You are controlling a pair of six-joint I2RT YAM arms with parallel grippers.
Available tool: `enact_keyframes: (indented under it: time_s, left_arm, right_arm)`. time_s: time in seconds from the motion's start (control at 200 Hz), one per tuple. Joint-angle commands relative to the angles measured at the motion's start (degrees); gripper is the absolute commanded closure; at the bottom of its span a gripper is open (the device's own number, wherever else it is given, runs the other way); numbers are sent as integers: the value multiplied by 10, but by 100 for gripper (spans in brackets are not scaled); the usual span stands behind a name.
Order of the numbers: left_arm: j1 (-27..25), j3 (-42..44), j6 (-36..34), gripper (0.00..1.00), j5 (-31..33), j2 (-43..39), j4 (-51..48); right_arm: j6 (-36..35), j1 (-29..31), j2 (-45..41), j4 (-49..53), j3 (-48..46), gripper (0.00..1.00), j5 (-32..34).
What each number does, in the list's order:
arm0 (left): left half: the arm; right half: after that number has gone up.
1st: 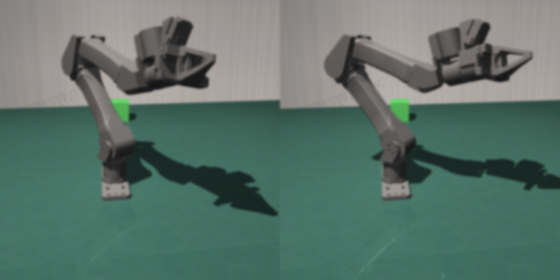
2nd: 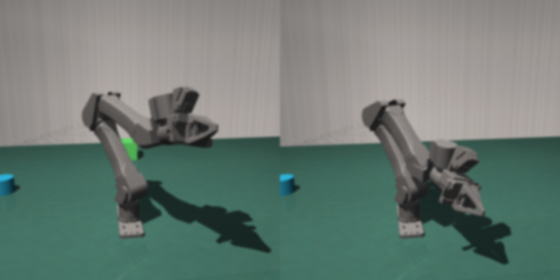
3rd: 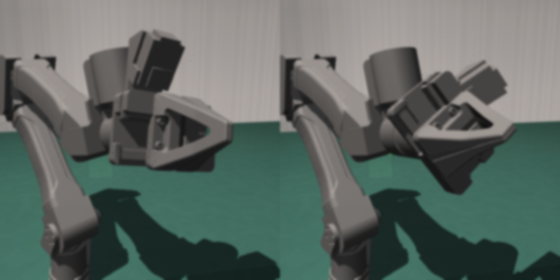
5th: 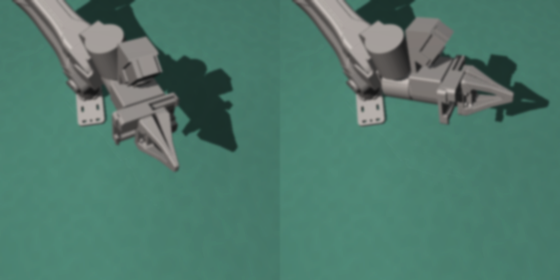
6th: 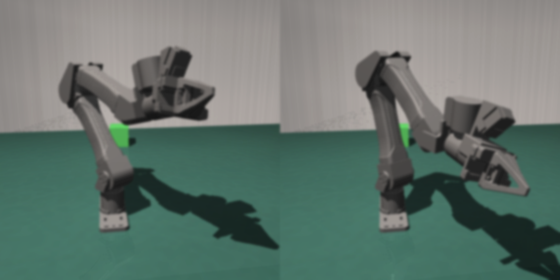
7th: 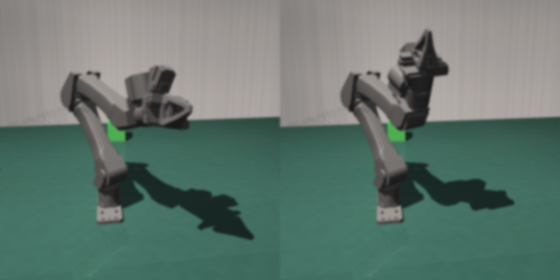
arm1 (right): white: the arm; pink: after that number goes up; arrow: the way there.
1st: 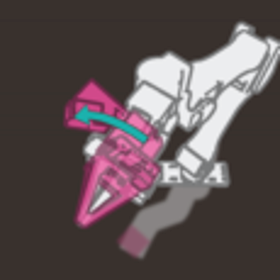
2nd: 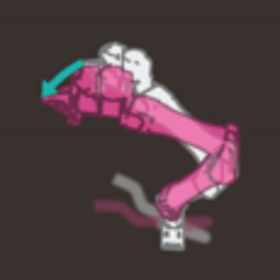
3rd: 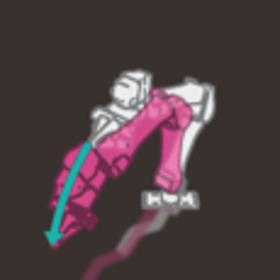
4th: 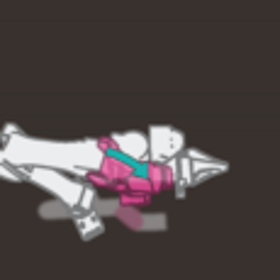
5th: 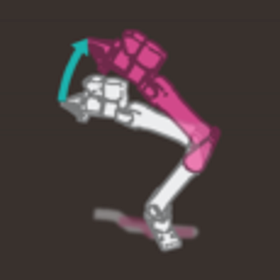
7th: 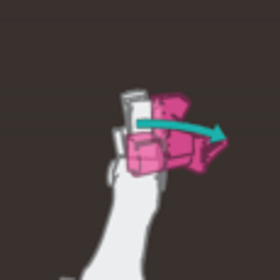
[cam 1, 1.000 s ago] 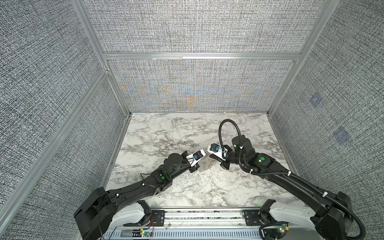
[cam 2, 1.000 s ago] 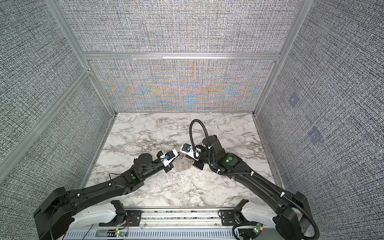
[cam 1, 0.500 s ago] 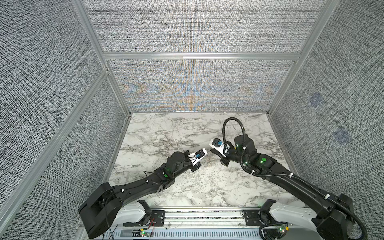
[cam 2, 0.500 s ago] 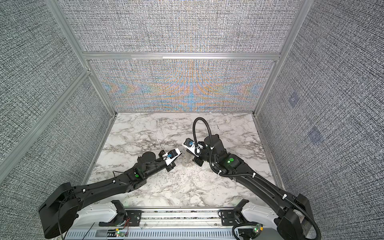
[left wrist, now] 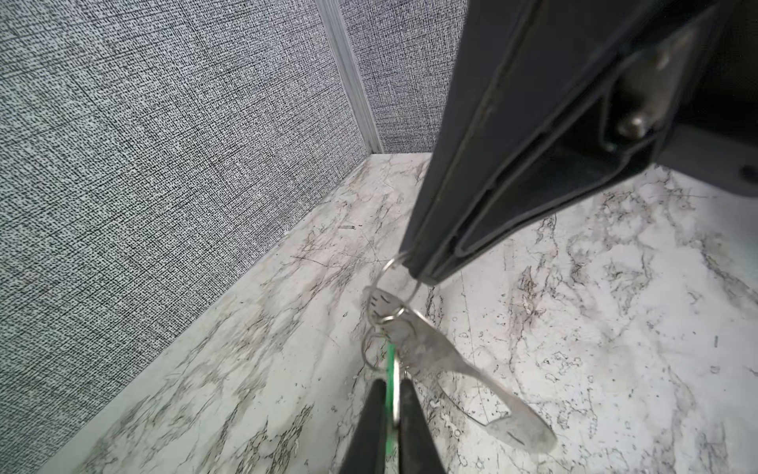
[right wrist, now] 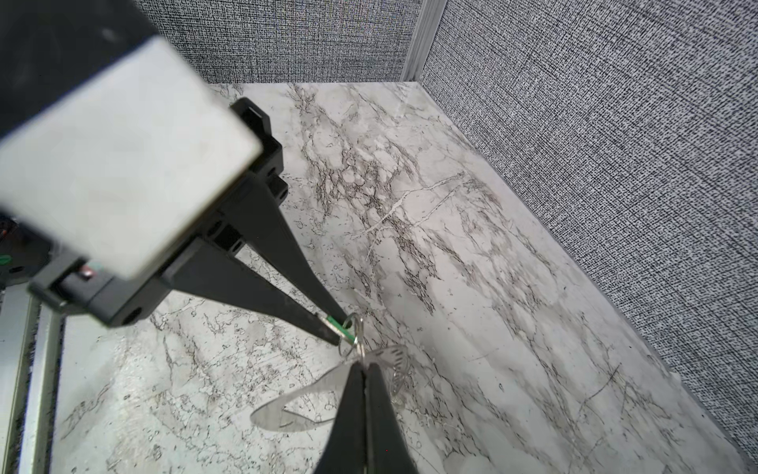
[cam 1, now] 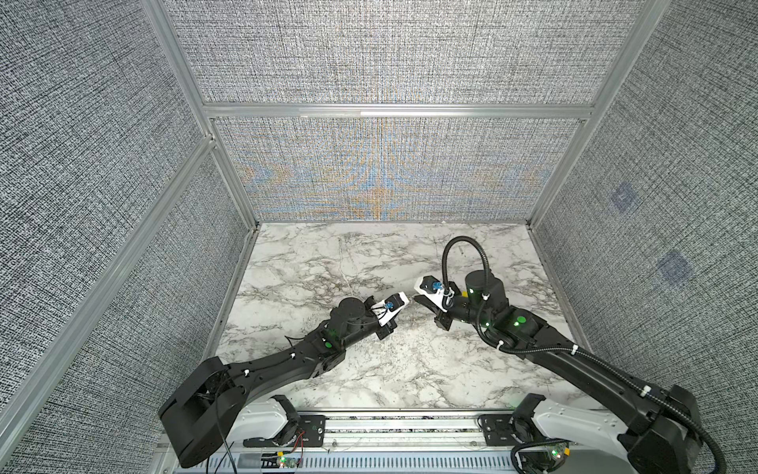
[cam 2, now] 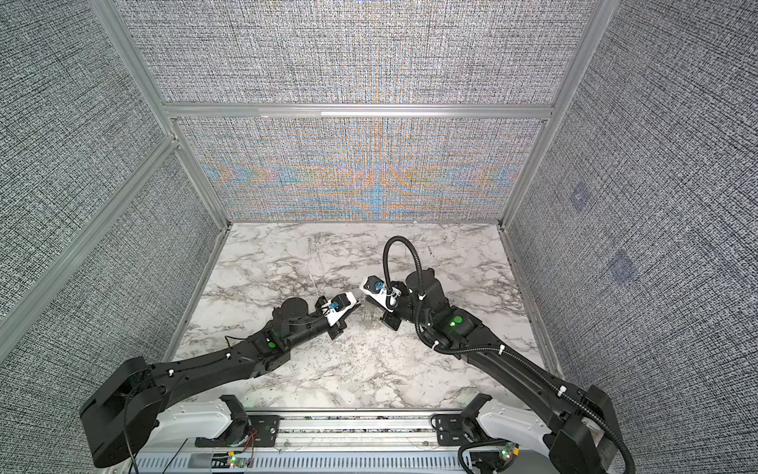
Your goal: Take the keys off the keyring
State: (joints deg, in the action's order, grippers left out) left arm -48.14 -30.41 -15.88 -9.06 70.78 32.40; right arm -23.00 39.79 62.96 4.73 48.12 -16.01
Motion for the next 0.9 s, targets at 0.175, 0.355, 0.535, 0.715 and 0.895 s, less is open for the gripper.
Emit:
enact_keyframes:
  time_s: [0.175, 0.355, 0.535, 0.715, 0.895]
  left_arm:
    - [45, 22, 35, 55, -81, -76, 15]
    - [66, -8, 43, 57, -135, -90, -14]
    - [77, -37, 47, 61, -193, -73, -27]
    - [80, -47, 46, 65, -219, -60, -32]
    - [80, -49, 42, 69, -222, -55, -33]
  right_arm:
    - [-23, -12, -1, -58, -7, 100, -55]
    - [-18, -23, -3, -101, -21, 100, -100]
    - [-28, -26, 1, -110, -22, 100, -131]
    - [-37, -28, 1, -104, -18, 100, -140]
    - [-40, -30, 0, -99, -16, 100, -156]
